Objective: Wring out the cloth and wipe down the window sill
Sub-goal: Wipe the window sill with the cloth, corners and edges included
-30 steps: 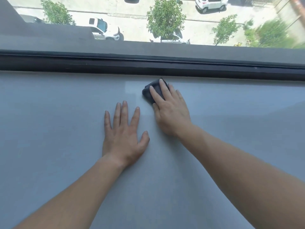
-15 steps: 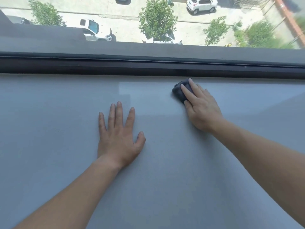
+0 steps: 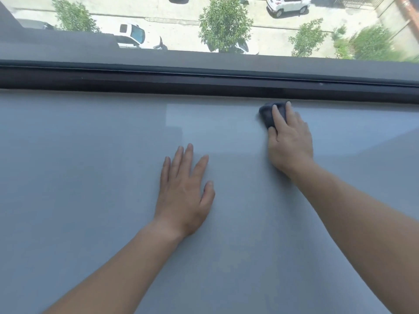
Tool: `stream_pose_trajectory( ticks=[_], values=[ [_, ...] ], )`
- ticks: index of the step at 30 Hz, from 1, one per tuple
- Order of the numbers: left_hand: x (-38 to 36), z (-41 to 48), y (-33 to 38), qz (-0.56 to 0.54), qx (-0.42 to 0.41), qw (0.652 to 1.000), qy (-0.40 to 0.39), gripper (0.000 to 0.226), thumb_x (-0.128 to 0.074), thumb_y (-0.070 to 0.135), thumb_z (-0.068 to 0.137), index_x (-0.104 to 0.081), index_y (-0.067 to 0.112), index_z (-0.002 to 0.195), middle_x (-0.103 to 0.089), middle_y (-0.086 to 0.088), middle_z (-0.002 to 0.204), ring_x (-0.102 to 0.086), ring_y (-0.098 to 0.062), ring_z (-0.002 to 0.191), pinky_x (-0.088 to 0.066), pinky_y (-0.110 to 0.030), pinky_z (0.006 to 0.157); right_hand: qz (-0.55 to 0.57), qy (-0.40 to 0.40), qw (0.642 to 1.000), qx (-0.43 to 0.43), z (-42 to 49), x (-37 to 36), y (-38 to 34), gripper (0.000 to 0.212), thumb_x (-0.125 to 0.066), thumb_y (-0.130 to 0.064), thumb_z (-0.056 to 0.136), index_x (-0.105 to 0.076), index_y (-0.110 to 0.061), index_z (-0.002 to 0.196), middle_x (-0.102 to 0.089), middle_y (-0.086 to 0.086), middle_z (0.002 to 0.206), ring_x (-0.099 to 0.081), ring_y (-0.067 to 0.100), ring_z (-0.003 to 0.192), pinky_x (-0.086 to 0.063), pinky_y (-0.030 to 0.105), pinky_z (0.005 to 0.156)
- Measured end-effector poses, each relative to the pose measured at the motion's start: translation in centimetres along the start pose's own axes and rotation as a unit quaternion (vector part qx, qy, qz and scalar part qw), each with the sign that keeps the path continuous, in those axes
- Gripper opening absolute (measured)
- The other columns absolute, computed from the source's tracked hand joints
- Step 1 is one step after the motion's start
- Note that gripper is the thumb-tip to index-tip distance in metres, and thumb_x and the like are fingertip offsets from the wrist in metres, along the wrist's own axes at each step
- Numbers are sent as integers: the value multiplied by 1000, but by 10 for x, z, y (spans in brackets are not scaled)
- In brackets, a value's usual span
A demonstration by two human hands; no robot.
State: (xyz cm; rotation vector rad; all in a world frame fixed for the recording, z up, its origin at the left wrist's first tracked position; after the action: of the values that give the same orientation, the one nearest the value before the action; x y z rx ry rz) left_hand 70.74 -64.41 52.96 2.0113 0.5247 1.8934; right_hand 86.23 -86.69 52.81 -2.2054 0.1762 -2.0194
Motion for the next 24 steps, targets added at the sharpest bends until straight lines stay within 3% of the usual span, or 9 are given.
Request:
stream_pose_trajectory(
  ticks=[2, 7, 13, 19, 24],
  values=[
    [-11, -1, 8, 37, 14, 999, -2, 69, -20, 50, 90, -31, 24, 153, -7, -7, 166, 3, -21, 153, 7, -43, 123, -3, 13, 1000, 10, -16, -5, -12, 56, -34, -33, 102, -22, -28, 156, -8, 4, 166, -13, 30, 149, -13, 47, 121],
    [-17, -1, 13, 96, 29, 995, 13, 67, -26, 51, 91, -31, 23, 152, -10, -8, 166, 1, -22, 153, 0, -47, 123, -25, -42, 973, 224, -61, -12, -14, 55, -34, -34, 100, -25, -32, 154, -11, 0, 166, -13, 29, 150, -9, 46, 123],
    [-18, -3, 15, 105, 37, 994, 12, 67, -26, 51, 91, -29, 25, 153, -7, -5, 167, 5, -18, 153, 2, -44, 123, 3, 5, 999, 37, -26, 1, 23, 55, -34, -30, 102, -22, -29, 156, -8, 2, 166, -13, 31, 150, -11, 46, 122],
    [-19, -3, 15, 104, 36, 994, 27, 66, -31, 50, 90, -35, 23, 150, -14, -5, 166, -2, -18, 153, 0, -44, 124, -11, -38, 967, 253, -95, -13, 9, 56, -38, -32, 97, -30, -31, 152, -17, 1, 165, -19, 30, 150, -13, 47, 122],
    [-19, -2, 14, 109, 36, 993, 22, 68, -29, 51, 89, -34, 25, 151, -12, -4, 166, 0, -17, 153, 0, -44, 124, 13, -5, 998, 67, -70, -3, 35, 56, -34, -30, 100, -23, -31, 155, -10, 0, 166, -13, 30, 150, -9, 47, 122]
  ],
)
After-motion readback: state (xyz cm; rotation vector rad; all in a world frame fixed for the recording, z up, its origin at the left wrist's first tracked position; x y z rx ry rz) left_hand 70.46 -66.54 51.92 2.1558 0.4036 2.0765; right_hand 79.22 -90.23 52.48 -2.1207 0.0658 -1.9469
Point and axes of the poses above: each hand's wrist, its own z-axis towards the middle knuckle, its own x-axis out of the back of the hand, y = z × x, the point moved 2 cm from there along z, towards the middle knuckle
